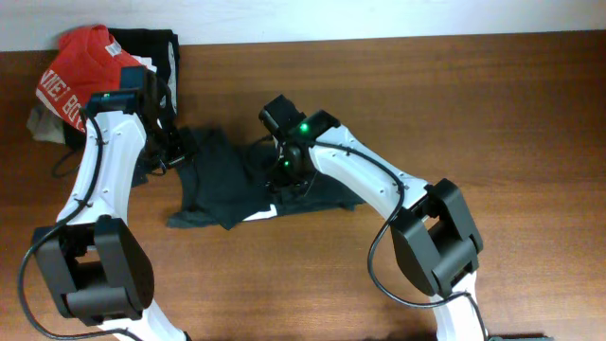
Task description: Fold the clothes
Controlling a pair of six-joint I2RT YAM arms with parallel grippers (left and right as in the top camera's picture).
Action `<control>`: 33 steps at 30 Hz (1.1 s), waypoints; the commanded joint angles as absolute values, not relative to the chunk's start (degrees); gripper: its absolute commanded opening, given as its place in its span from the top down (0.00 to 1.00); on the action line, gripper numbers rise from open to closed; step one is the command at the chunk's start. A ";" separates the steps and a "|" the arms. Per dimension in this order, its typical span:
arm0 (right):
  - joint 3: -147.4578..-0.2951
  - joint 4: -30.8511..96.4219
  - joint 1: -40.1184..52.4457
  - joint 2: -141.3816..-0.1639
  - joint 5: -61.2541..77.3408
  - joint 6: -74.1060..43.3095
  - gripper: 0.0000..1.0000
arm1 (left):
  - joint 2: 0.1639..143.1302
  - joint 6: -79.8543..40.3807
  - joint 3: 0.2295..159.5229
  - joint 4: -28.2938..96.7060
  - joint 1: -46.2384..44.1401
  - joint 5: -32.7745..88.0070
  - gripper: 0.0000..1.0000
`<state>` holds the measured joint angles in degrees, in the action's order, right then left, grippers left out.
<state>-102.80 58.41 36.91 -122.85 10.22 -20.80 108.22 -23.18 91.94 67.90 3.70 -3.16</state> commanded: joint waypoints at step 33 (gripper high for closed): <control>-109.43 68.90 3.29 -118.21 19.86 -4.54 0.01 | 109.34 -9.43 91.74 65.80 3.46 12.71 0.01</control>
